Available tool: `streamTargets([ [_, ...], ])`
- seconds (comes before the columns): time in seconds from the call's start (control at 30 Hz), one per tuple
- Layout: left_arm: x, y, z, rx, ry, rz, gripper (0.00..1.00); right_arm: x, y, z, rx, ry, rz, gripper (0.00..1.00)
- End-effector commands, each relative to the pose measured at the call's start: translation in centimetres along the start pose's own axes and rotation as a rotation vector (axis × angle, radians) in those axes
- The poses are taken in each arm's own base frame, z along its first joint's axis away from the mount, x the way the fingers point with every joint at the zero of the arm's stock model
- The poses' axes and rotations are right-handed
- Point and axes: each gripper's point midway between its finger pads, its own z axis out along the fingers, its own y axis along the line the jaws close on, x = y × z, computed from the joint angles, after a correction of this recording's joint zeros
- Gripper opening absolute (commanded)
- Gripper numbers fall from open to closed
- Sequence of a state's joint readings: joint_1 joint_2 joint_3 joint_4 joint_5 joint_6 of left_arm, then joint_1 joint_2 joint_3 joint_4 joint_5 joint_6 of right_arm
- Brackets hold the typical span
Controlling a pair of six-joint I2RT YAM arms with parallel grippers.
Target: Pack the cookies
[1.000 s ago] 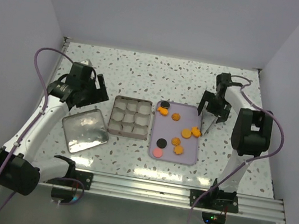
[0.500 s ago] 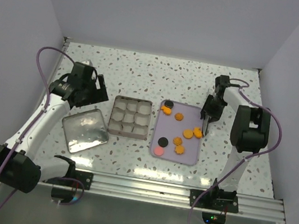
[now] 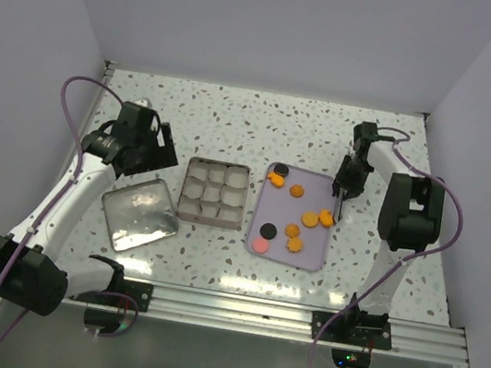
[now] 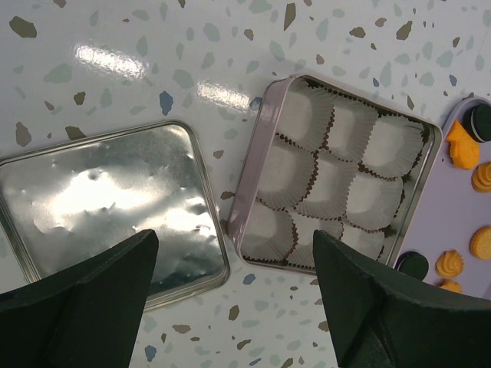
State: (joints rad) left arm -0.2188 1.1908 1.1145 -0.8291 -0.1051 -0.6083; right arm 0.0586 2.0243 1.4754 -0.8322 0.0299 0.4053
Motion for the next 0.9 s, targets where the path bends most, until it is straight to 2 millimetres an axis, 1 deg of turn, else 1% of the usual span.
streamTargets([
  [0.0,-0.8,-0.6,0.2,0.021,-0.035,0.012,0.88,-3.2,-0.4,-4.9,0.017,-0.143,0.02,0.39],
  [0.03,-0.7,-0.6,0.2,0.02,-0.034,0.011,0.87,-3.8,-0.3,-5.8,0.011,-0.166,0.019,0.4],
  [0.13,-0.6,-0.6,0.1,0.022,-0.031,0.007,0.88,-4.4,-0.2,-7.2,0.007,-0.191,0.021,0.45],
  [0.23,-0.4,-0.5,0.1,0.024,-0.029,0.002,0.87,-4.3,-0.1,-7.6,0.002,-0.188,0.016,0.48],
  [0.3,-0.2,-0.4,0.0,0.024,-0.029,0.001,0.87,-4.1,0.0,-7.5,-0.004,-0.183,0.014,0.48],
  [0.43,0.0,-0.2,-0.3,0.026,-0.032,-0.007,0.87,-3.2,-0.2,-6.8,-0.008,-0.158,0.01,0.46],
  [0.57,0.3,0.0,-0.6,0.024,-0.034,-0.012,0.88,-2.7,0.0,-7.0,-0.028,-0.15,0.01,0.44],
  [0.63,0.4,0.1,-0.6,0.025,-0.036,-0.014,0.88,-2.5,0.0,-7.5,-0.035,-0.154,0.006,0.43],
  [0.77,0.8,0.1,-0.4,0.028,-0.025,-0.022,0.87,-1.4,0.3,-8.8,-0.077,-0.138,0.003,0.42],
  [0.8,0.8,0.1,-0.4,0.029,-0.027,-0.024,0.87,-1.2,0.4,-9.7,-0.091,-0.151,0.004,0.42],
  [0.87,0.8,0.0,-0.3,0.033,-0.027,-0.026,0.88,-0.4,0.5,-10.6,-0.112,-0.143,0.008,0.41],
])
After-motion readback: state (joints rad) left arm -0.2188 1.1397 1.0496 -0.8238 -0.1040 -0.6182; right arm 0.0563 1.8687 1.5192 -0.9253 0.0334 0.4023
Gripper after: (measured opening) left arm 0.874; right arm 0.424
